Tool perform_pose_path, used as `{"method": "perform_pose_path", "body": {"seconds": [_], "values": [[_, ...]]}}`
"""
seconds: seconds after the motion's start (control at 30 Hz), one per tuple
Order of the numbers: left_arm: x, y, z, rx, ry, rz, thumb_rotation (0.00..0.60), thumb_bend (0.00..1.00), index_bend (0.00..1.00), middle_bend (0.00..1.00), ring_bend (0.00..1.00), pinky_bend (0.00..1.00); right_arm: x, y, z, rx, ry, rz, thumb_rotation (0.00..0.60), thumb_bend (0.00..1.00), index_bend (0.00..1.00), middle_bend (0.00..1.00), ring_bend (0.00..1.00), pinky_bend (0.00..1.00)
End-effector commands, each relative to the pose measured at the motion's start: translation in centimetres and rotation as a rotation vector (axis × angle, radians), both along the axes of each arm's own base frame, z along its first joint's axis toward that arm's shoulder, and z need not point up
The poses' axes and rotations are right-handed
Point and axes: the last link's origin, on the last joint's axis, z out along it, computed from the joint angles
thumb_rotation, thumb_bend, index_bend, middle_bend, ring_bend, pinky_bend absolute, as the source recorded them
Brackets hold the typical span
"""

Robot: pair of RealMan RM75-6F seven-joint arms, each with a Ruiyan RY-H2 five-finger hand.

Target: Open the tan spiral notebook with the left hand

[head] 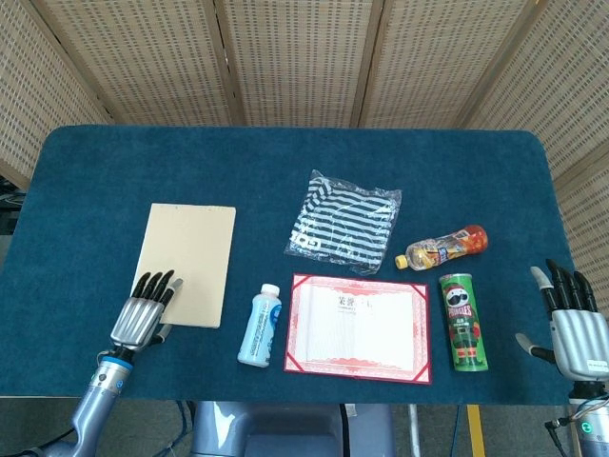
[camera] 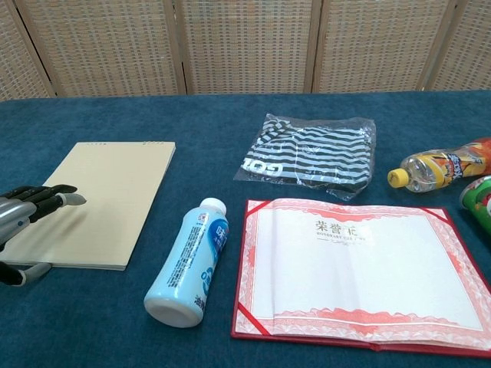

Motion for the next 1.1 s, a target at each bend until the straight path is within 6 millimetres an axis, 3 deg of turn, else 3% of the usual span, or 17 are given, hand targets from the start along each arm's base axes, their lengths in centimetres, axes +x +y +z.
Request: {"method": "perform_pose_path", "body": {"seconds": [0.03, 1.1], "values": [[0.1, 0.1, 0.0, 0.002, 0.002, -0.002, 0.6, 0.33, 0.0, 0.0, 0.0, 0.0, 0.0, 0.0, 0.0, 0.001, -0.002, -0.001, 0.6, 0.05, 0.03, 0.0, 0.0, 0.0], [0.7, 3.3, -0.9, 0.09, 0.051, -0.042, 0.6, 0.52, 0.0, 0.0, 0.0, 0.0, 0.0, 0.0, -0.1, 0.009, -0.029, -0.007, 0.6, 0.05, 0.03, 0.0, 0.0, 0.0]]}}
